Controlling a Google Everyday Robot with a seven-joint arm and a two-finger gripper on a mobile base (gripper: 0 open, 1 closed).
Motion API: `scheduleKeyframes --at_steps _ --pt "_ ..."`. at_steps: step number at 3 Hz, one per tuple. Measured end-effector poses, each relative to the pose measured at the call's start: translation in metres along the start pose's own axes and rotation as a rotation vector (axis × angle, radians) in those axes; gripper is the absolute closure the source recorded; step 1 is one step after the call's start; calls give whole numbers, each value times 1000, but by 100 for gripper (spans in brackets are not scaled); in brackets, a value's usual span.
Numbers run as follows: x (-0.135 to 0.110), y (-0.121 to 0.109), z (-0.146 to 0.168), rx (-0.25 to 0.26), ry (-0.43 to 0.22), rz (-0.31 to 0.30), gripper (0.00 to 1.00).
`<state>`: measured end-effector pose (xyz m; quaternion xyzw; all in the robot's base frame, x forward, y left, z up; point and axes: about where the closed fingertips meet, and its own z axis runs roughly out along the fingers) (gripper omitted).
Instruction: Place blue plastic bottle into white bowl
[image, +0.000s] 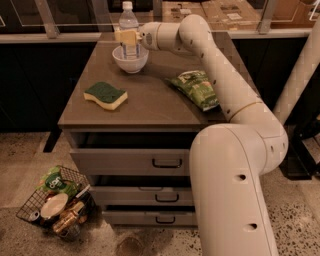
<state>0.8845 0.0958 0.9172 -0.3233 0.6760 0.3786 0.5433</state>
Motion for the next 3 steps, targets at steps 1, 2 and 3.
scheduleKeyframes --at_steps 1,2,3 --pt "1 2 3 -4 2 1 12" --pt "3 4 6 -8 3 2 0" --pt "3 4 6 -9 3 2 0"
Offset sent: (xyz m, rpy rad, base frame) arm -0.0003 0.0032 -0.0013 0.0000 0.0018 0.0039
